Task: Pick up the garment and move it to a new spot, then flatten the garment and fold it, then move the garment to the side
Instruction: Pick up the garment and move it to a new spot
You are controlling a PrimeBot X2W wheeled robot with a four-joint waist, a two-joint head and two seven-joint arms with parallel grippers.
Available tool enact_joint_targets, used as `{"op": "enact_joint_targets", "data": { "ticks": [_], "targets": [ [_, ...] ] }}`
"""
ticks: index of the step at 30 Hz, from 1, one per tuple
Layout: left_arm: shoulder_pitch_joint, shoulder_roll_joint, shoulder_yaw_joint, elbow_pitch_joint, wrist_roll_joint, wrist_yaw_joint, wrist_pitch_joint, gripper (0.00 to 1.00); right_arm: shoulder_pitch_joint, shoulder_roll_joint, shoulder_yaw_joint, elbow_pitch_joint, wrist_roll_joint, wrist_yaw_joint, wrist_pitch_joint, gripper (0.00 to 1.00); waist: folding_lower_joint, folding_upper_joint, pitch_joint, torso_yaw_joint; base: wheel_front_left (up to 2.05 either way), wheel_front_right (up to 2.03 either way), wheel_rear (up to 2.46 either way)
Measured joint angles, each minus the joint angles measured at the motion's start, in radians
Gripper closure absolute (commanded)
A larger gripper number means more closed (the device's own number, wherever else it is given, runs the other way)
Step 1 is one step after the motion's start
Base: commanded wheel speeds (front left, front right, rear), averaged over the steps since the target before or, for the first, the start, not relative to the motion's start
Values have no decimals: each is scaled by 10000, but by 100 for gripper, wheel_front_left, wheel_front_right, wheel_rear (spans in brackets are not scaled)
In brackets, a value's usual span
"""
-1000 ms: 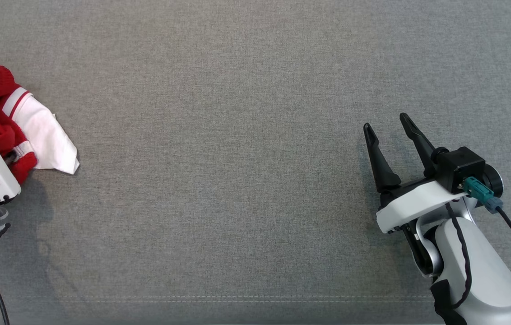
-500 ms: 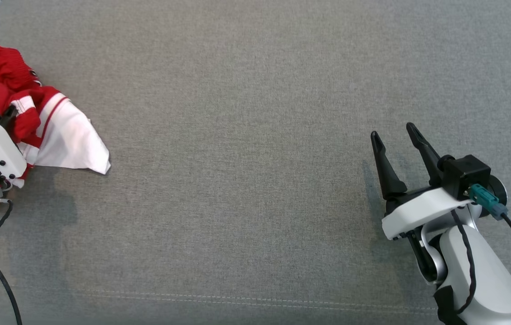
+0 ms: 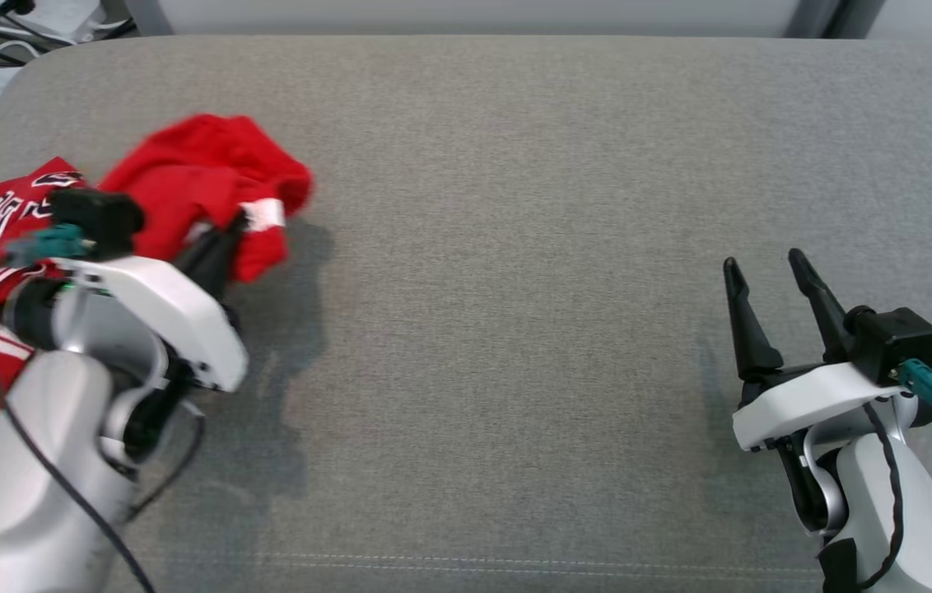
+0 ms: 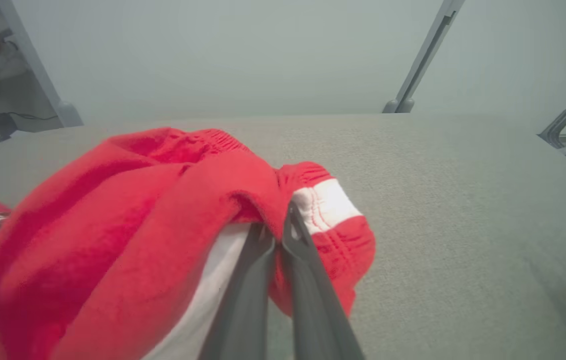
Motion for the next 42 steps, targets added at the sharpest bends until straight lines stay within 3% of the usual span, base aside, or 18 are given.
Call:
{"op": "enact_joint_targets", "data": {
  "ticks": [9,17,24,28,29,30,31,38,42],
  "targets": [
    [-151,-1452,-1137,-389,4,19,163,100,-62,2,-416,-372,-173,0,19,0,0,0,208,-1151,0,0,0],
    [-1716,-2571,-1398,1064,368,8,-506,100,-234,23,-449,-763,-245,25,125,0,0,0,624,-2740,0,0,0],
    [-2007,-3032,-2086,2600,541,-251,-548,100,-235,111,-412,-788,-71,25,121,0,0,0,1142,-4140,0,0,0],
    [-2006,-3287,-2600,3195,623,-499,-552,100,-236,161,-441,-700,19,25,94,0,0,0,1577,-4475,0,0,0],
    [-2007,-3306,-2702,3296,621,-510,-558,65,-241,186,-443,-644,19,25,92,0,0,0,1650,-4501,0,0,0],
    [-2007,-3308,-2817,3373,625,-564,-587,65,-242,201,-447,-589,19,25,90,0,0,0,1682,-4486,0,0,0],
    [-2007,-3308,-2951,3411,640,-596,-594,0,-243,213,-454,-558,21,25,90,0,0,0,1690,-4443,0,0,0],
    [-1985,-3405,-3777,2842,713,-826,-876,0,-363,211,-527,-460,8,25,79,0,0,0,1435,-3684,0,0,0],
    [-1786,-3035,-3860,1983,723,-846,-1093,0,-409,100,-686,-439,-15,25,79,0,0,0,1188,-3082,0,0,0]
  ]
}}
